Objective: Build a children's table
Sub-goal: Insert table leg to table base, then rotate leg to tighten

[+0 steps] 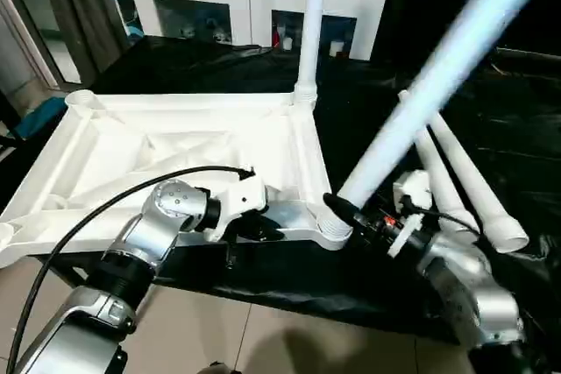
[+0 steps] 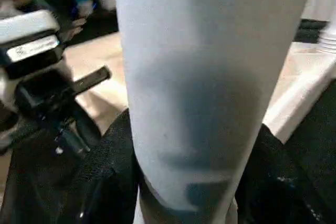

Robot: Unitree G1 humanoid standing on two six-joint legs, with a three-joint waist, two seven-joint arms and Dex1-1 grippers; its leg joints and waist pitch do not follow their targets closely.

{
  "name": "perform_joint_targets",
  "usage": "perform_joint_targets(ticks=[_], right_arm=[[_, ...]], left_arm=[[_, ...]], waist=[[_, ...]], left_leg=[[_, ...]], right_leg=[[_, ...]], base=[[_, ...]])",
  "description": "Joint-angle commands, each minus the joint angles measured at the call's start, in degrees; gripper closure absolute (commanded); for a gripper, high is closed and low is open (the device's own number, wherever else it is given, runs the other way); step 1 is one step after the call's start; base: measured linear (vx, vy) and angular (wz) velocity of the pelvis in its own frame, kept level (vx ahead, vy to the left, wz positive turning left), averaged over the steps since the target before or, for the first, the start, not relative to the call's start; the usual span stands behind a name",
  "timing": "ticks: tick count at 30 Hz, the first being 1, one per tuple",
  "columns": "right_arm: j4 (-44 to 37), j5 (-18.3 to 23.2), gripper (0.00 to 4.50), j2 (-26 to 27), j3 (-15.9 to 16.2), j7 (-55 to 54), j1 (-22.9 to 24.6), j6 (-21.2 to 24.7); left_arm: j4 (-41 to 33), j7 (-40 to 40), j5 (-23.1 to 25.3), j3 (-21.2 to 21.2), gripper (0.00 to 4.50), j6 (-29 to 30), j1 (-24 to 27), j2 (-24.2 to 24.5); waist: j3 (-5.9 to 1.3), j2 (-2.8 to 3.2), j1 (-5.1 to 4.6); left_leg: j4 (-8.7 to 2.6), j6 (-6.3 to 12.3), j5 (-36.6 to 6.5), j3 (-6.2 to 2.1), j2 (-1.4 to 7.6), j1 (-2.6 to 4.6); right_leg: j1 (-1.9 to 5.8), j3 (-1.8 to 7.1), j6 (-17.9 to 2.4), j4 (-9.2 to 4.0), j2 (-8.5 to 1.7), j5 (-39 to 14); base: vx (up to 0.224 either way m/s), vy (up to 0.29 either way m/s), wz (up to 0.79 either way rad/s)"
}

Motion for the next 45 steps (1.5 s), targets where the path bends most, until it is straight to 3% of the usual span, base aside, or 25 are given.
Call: perform_joint_targets(ticks=[1,6,7,10,23,33,41,44,45], right_arm=[[2.42,-3.93,2.60,-2.12,3.07,1.67,1.31,4.27],[2.99,-5.01,2.60,-4.27,5.74,4.61,0.17,5.83],[3.74,-5.01,2.60,-4.60,6.06,4.98,-0.26,5.53],[4.35,-4.92,2.60,-4.75,6.06,5.21,-0.45,5.36],[7.76,-4.16,2.60,-4.14,4.41,6.67,1.40,0.86],[10.94,-3.69,2.60,-1.74,1.79,3.23,0.24,-1.84],[11.90,-4.57,2.60,-1.57,1.85,4.12,0.48,-3.16],[13.40,-5.35,2.60,-0.77,1.11,1.28,-0.66,-3.81],[14.41,-5.83,2.60,-0.40,0.72,-0.17,-1.22,-4.45]], left_arm=[[-0.32,0.66,0.51,-0.18,4.50,-0.61,-1.47,0.85],[-0.51,0.64,0.47,-0.32,4.50,-0.78,-1.19,0.71],[-0.63,0.63,0.40,-0.33,4.50,-0.82,-1.09,0.67],[-0.81,0.63,0.34,-0.34,4.50,-0.84,-0.97,0.66],[-0.26,-0.04,-0.16,-0.50,4.50,-1.75,-1.26,0.72],[0.59,1.45,-0.32,0.08,4.50,-0.77,-2.01,0.35],[0.83,1.60,-0.24,-0.05,4.50,-0.88,-2.15,0.65],[1.24,2.26,-0.05,0.02,4.50,-0.72,-2.45,0.60],[1.41,2.71,0.09,0.06,4.50,-0.59,-2.57,0.50]], waist=[[-2.89,-0.03,0.49],[-2.86,-0.26,0.62],[-2.91,-0.56,0.68],[-2.94,-0.60,0.87],[-2.93,-0.38,1.22],[-2.44,-0.31,0.90],[-2.65,-0.12,0.89],[-2.51,-0.16,0.89],[-2.31,-0.24,0.76]], left_leg=[[-4.86,-0.21,-16.56,-2.76,4.87,1.43],[-4.81,0.20,-15.85,-2.70,4.92,1.47],[-4.76,0.28,-15.67,-2.70,4.95,1.46],[-4.82,0.23,-15.50,-2.67,5.01,1.50],[-5.08,-0.20,-16.63,-2.70,5.10,1.72],[-5.62,-2.60,-22.78,-3.15,5.14,2.02],[-5.88,-2.50,-22.01,-3.01,5.23,2.14],[-5.83,-2.55,-22.75,-2.99,5.17,2.21],[-5.87,-2.95,-23.94,-3.12,5.06,2.17]], right_leg=[[1.60,3.54,-12.36,-5.25,-6.18,-11.73],[1.51,3.53,-12.06,-5.35,-6.16,-12.29],[1.53,3.54,-12.13,-5.24,-6.25,-12.29],[1.52,3.58,-11.97,-5.32,-6.22,-11.85],[1.53,3.55,-12.51,-5.38,-6.24,-10.33],[1.04,3.65,-10.48,-6.31,-6.47,-19.62],[1.06,3.58,-11.33,-6.03,-6.22,-14.61],[0.94,3.64,-11.26,-6.26,-6.40,-16.32],[0.83,3.63,-10.64,-6.52,-6.51,-19.52]], base=[[0.000,0.000,0.00],[0.000,0.000,0.00],[0.000,0.000,0.00],[0.000,0.000,0.00],[0.000,0.000,0.00],[0.000,0.000,0.00],[0.000,0.000,0.00],[0.000,0.000,0.00],[0.000,0.000,0.00]])
